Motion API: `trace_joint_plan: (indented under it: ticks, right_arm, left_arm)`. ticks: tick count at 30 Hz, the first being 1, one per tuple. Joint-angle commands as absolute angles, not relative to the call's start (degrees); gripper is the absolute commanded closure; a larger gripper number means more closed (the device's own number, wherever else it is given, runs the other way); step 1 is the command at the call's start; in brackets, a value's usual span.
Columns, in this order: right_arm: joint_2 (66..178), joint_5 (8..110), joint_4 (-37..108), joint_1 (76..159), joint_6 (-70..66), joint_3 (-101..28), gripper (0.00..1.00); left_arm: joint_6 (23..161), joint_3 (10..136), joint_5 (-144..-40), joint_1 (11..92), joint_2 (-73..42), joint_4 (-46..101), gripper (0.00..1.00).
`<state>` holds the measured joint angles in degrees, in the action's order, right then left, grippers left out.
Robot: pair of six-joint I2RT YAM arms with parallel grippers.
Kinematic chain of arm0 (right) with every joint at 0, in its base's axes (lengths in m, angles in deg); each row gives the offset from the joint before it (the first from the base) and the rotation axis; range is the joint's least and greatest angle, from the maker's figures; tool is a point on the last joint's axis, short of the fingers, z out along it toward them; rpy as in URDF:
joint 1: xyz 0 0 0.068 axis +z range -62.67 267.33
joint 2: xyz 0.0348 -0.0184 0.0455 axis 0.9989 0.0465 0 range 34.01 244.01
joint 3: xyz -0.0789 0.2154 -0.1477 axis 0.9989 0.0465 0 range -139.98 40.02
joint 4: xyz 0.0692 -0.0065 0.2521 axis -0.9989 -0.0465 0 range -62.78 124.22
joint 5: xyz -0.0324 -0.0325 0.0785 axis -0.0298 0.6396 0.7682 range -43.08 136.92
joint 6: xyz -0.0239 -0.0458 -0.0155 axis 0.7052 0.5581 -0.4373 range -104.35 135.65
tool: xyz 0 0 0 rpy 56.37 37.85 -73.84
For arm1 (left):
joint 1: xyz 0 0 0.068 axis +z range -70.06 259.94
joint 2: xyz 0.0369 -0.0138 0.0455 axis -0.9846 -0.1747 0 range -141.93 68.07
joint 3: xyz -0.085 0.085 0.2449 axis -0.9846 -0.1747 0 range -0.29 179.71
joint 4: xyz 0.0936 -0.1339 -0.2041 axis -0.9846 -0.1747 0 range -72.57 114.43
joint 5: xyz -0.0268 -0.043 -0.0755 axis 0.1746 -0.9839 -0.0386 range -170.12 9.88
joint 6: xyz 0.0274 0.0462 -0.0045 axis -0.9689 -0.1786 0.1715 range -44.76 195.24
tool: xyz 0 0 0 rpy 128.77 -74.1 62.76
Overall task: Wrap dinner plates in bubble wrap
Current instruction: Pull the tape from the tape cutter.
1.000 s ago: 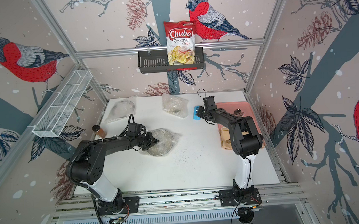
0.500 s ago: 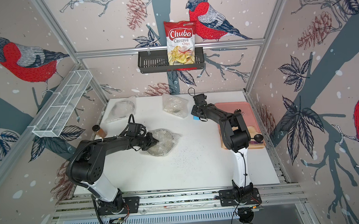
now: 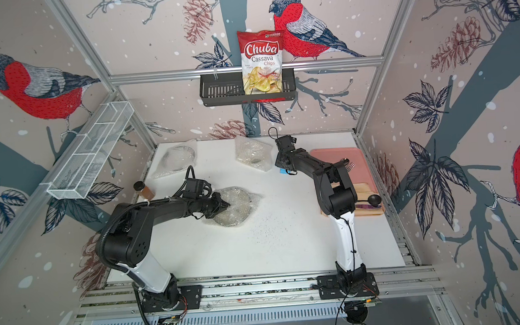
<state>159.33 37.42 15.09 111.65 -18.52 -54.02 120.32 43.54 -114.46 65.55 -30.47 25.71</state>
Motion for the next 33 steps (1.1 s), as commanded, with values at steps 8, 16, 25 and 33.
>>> trace_joint_plan:
  ticks: [8, 16, 25, 33]
  right_arm:
    - [157.84, 44.94, 16.4, 110.88, -19.4, -52.35, 0.95]
    - [153.59, 52.36, 20.96, 107.91, -21.79, -47.9, 1.0]
    - [150.94, 60.38, 23.31, 105.06, -23.1, -44.47, 1.0]
    - [148.14, 63.26, 25.14, 104.73, -24.67, -40.33, 1.0]
  left_arm:
    - [119.57, 42.77, -110.79, 65.42, -31.74, 18.21, 1.0]
    - [119.46, 42.78, -110.47, 65.47, -31.48, 17.97, 1.0]
    - [119.54, 42.58, -110.35, 65.47, -31.11, 18.09, 1.0]
    - [119.54, 42.17, -110.37, 65.44, -30.95, 18.27, 1.0]
